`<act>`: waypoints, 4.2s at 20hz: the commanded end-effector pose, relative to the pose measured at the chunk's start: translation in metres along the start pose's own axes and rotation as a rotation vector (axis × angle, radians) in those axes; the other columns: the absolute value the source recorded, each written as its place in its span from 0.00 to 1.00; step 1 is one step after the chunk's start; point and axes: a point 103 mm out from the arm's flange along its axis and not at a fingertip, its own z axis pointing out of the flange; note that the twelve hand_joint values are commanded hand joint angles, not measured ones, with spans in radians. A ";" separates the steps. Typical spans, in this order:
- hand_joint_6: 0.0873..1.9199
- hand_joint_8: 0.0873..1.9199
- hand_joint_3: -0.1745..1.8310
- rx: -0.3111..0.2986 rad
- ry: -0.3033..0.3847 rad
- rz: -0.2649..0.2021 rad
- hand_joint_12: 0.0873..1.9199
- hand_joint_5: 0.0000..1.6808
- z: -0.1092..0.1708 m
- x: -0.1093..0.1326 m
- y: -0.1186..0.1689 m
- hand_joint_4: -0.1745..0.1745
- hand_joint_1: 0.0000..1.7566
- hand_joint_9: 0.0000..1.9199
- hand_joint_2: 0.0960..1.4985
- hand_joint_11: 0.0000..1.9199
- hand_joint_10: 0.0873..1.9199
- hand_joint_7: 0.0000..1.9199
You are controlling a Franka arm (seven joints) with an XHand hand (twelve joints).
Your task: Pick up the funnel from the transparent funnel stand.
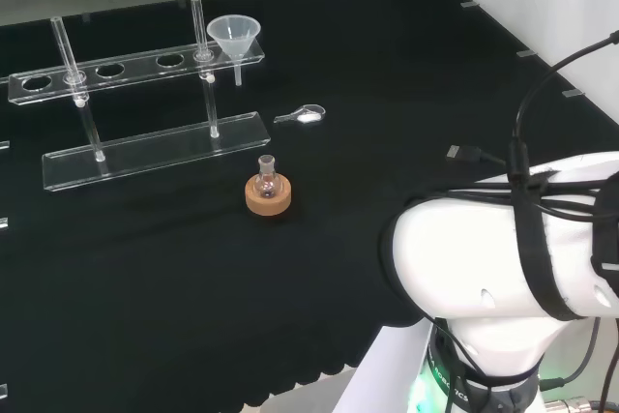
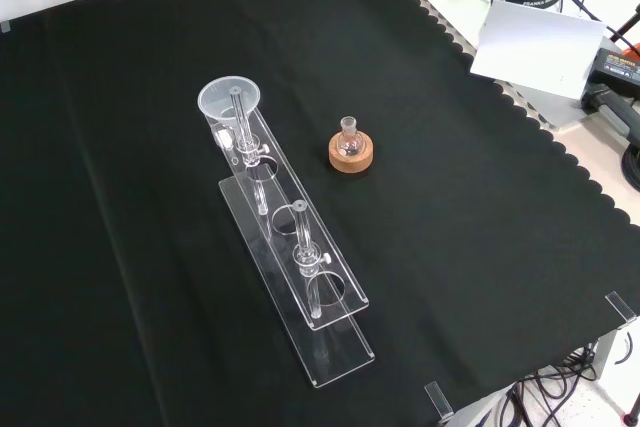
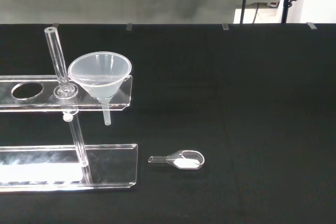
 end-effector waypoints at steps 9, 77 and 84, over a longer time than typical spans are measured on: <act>0.00 0.17 0.31 -0.013 -0.001 0.009 0.69 0.11 0.000 -0.013 0.002 0.58 0.00 0.05 0.78 0.02 0.30 0.00; 0.00 0.01 0.31 0.468 -0.153 -0.229 0.76 0.00 0.164 0.104 0.221 0.61 0.35 0.00 0.39 0.00 0.31 0.00; 0.00 0.00 0.32 0.501 -0.133 -0.229 0.79 0.00 0.177 0.101 0.227 0.62 0.35 0.00 0.37 0.03 0.34 0.00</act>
